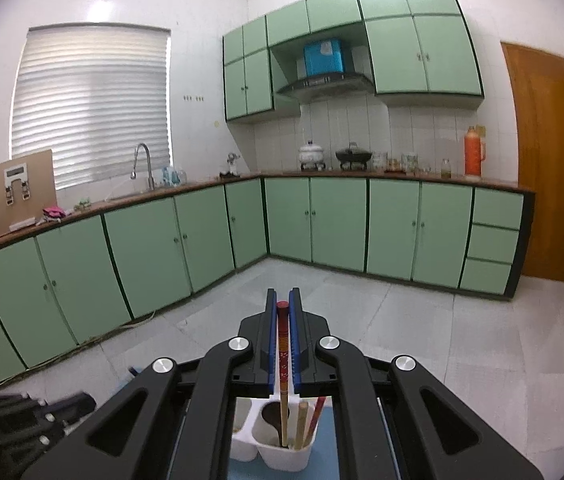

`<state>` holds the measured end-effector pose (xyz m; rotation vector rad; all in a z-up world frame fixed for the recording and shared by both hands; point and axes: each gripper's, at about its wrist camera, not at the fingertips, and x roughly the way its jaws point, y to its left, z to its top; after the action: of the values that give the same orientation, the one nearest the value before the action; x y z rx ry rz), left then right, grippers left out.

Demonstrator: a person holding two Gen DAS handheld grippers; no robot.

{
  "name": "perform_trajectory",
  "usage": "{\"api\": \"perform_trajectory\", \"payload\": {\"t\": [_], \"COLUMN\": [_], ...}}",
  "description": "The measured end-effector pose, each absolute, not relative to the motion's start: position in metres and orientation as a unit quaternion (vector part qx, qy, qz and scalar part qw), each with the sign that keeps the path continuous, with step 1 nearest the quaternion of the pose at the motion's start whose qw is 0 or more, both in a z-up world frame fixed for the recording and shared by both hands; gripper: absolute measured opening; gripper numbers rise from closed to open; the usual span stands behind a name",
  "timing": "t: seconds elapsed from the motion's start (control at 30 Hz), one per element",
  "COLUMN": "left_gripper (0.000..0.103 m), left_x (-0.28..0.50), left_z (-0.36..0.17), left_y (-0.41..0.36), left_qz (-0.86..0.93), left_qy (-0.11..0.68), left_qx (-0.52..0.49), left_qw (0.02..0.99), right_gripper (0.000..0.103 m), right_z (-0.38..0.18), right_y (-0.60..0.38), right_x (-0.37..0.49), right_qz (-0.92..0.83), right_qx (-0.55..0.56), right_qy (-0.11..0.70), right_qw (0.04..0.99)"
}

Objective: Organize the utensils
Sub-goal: 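Lower both chopsticks into the white holder and open both tools, then withdraw both tools and lower them toward the last chopsticks on the mat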

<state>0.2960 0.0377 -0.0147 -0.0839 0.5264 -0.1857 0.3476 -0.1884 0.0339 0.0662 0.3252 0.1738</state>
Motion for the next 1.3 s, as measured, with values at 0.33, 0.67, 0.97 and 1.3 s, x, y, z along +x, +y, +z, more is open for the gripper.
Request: {"api": "perform_trajectory", "payload": {"t": [0.33, 0.67, 0.97, 1.3], "left_gripper": [0.001, 0.019, 0.03, 0.032], "left_x": [0.3, 0.291, 0.274, 0.254], "left_z": [-0.022, -0.017, -0.025, -0.087], "left_y": [0.036, 0.038, 0.035, 0.02], "left_qz": [-0.084, -0.075, -0.073, -0.06], "left_qy": [0.268, 0.258, 0.257, 0.303], "left_qx": [-0.036, -0.042, -0.038, -0.013], "left_qw": [0.959, 0.962, 0.963, 0.951], "right_gripper": [0.006, 0.023, 0.023, 0.023], "right_z": [0.0, 0.005, -0.017, -0.121], "right_y": [-0.185, -0.196, -0.231, -0.275], "right_x": [0.339, 0.303, 0.256, 0.234], "right_qz": [0.101, 0.116, 0.106, 0.064], "right_qx": [0.037, 0.046, 0.073, 0.091], "right_qy": [0.193, 0.168, 0.179, 0.298], "right_qw": [0.975, 0.978, 0.975, 0.948]}}
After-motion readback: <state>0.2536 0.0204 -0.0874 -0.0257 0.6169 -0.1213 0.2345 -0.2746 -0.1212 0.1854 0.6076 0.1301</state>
